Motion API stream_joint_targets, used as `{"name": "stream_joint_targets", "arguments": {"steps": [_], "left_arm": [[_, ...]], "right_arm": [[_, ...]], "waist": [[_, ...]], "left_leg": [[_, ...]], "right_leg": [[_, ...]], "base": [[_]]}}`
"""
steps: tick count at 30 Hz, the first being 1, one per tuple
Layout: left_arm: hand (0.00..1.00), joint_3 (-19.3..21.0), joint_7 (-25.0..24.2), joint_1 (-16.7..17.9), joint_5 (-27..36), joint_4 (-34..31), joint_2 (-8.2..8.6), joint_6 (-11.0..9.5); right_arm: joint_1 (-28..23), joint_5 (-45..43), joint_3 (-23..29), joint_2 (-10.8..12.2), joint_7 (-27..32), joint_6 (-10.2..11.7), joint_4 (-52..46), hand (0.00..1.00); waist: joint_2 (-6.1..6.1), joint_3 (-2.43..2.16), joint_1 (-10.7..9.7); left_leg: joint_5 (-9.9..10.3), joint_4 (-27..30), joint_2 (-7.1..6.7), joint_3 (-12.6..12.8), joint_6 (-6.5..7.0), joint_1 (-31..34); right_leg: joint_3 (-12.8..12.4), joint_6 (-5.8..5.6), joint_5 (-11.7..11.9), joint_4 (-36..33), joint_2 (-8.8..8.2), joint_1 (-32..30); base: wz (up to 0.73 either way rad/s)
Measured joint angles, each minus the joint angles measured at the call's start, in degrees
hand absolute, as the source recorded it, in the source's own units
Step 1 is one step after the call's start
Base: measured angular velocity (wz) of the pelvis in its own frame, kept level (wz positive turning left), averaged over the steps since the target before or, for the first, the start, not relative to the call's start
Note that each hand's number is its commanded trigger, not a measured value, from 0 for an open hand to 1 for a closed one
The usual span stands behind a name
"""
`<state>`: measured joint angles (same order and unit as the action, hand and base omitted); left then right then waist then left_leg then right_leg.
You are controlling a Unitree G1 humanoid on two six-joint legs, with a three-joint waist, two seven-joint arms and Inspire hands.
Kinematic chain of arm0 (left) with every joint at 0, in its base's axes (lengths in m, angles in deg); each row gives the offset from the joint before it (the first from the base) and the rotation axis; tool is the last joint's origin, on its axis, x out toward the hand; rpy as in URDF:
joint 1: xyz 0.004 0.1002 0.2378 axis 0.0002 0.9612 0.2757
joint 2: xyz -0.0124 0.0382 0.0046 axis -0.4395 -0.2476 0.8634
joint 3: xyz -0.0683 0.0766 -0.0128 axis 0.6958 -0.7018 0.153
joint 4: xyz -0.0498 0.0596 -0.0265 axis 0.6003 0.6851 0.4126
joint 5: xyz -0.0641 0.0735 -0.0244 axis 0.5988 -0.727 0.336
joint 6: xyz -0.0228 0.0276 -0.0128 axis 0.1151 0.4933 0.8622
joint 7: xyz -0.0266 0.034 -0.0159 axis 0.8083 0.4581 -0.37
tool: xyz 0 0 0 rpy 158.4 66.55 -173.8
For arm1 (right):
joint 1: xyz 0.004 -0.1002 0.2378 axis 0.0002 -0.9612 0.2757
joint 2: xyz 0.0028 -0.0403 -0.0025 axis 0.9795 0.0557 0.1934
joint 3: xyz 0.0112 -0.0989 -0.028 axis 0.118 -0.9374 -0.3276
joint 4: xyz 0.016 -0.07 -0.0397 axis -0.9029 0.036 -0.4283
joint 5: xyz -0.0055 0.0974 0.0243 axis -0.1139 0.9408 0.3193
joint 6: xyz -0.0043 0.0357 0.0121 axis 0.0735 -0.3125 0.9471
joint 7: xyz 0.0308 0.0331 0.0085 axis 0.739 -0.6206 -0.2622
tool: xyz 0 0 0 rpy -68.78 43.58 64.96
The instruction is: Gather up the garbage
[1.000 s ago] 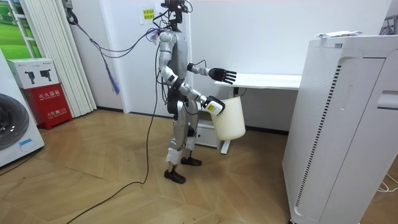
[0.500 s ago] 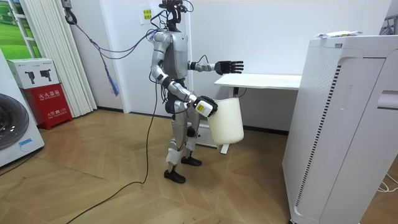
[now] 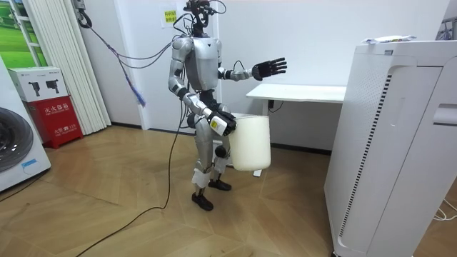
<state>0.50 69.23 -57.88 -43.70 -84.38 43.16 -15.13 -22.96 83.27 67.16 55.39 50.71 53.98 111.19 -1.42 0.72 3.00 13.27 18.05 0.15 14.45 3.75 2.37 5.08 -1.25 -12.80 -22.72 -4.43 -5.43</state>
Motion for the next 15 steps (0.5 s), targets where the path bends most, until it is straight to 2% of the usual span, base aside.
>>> {"name": "stream_joint_targets", "arguments": {"steps": [2, 5, 11, 14, 15], "left_arm": [[0.00, 0.02, 0.68, 0.03, -0.05, -0.88, -0.03, 0.00], [0.00, 0.11, 0.93, 0.08, -0.12, -2.46, -0.07, -0.04], [0.00, 0.62, 1.05, 0.11, -1.62, -2.86, -0.01, -0.04], [0.00, 1.73, 2.27, 0.13, -1.97, -2.84, 0.13, -0.03], [0.00, 1.79, 2.86, 0.13, -2.35, -2.84, 0.17, -0.03]], "right_arm": [[-0.02, -0.01, 0.00, 0.01, -0.01, 0.00, -0.01, 1.00], [-0.03, -0.25, -0.04, 0.45, -0.04, 0.00, -0.05, 1.00], [0.02, 0.50, 0.04, 0.79, -0.09, 0.22, -0.11, 1.00], [-0.09, 0.33, -0.11, 1.17, -0.81, 0.23, 0.03, 1.00], [-0.04, 0.34, -0.10, 1.07, -1.19, 0.23, 0.04, 1.00]], "waist": [[0.50, 0.05, -0.02], [1.59, -0.31, 0.26], [1.48, -0.25, 0.72], [1.26, -0.10, 0.81], [1.01, 0.07, 1.35]], "left_leg": [[-0.03, -0.64, -0.03, 0.18, -0.03, -0.70], [-0.38, -1.49, 0.25, 0.37, -0.26, -1.23], [0.18, -1.81, 1.01, -0.33, -0.88, -1.92], [1.05, 1.28, 2.03, -0.14, -1.76, -1.39], [1.70, 3.87, 2.56, -0.23, -2.08, -0.81]], "right_leg": [[0.02, -0.01, 0.00, 0.66, 0.05, 0.46], [0.16, 0.06, 0.57, 2.60, 0.53, 1.13], [0.39, 0.19, 1.33, 4.99, 1.49, 2.52], [2.66, 0.57, 1.21, 4.73, 1.76, 2.64], [3.44, 1.19, 0.87, 3.91, 1.72, 2.45]], "base": [[-0.12], [-0.05], [-0.10], [-0.26], [-0.40]]}}
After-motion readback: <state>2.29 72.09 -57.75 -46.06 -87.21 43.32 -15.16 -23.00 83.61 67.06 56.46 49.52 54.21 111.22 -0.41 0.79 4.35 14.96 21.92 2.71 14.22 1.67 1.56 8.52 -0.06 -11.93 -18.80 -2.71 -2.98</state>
